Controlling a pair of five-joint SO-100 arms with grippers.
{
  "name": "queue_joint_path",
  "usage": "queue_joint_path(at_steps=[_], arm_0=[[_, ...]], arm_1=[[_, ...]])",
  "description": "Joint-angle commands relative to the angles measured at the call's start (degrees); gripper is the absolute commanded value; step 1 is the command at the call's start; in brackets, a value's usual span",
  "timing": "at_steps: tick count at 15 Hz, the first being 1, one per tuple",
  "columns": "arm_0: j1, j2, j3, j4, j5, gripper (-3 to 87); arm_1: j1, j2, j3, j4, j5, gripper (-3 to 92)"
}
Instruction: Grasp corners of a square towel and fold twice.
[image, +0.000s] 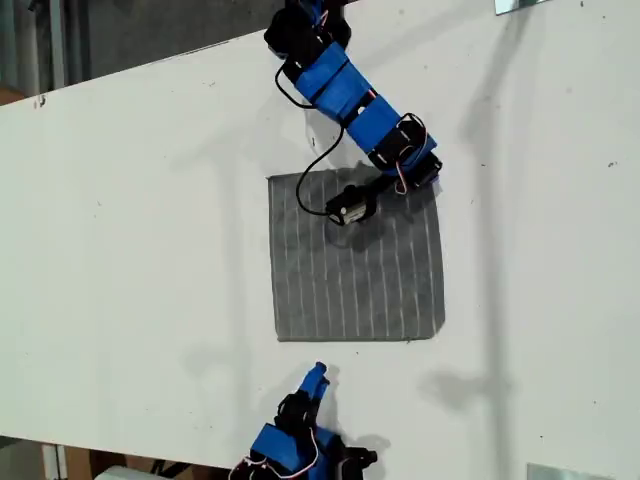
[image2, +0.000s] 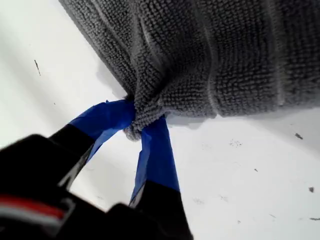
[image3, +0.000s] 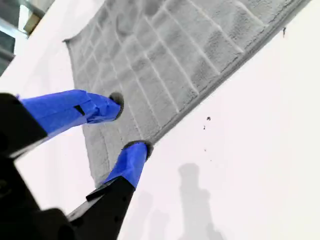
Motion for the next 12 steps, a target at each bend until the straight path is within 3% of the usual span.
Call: queue_joint_path(at_steps=[1, 4, 7, 12], arm_0=[[7.5, -25.0, -11.2, -6.2, -3.7, 16.0], [17.4, -49.7, -25.3, -7.6, -11.9, 19.0], [23.0, -71.5, -46.3, -4.7, -11.3, 21.5], [24.1, -92.5, -71.1, 1.6, -5.6, 22.8]], arm_1=[[1.3, 0.0, -0.2, 1.3, 0.1, -0.1], [1.0, -0.4, -0.2, 1.2, 0.4, -0.1], [1.1, -0.7, -0.2, 1.4, 0.6, -0.1], [1.1, -1.3, -0.2, 1.3, 0.6, -0.1]])
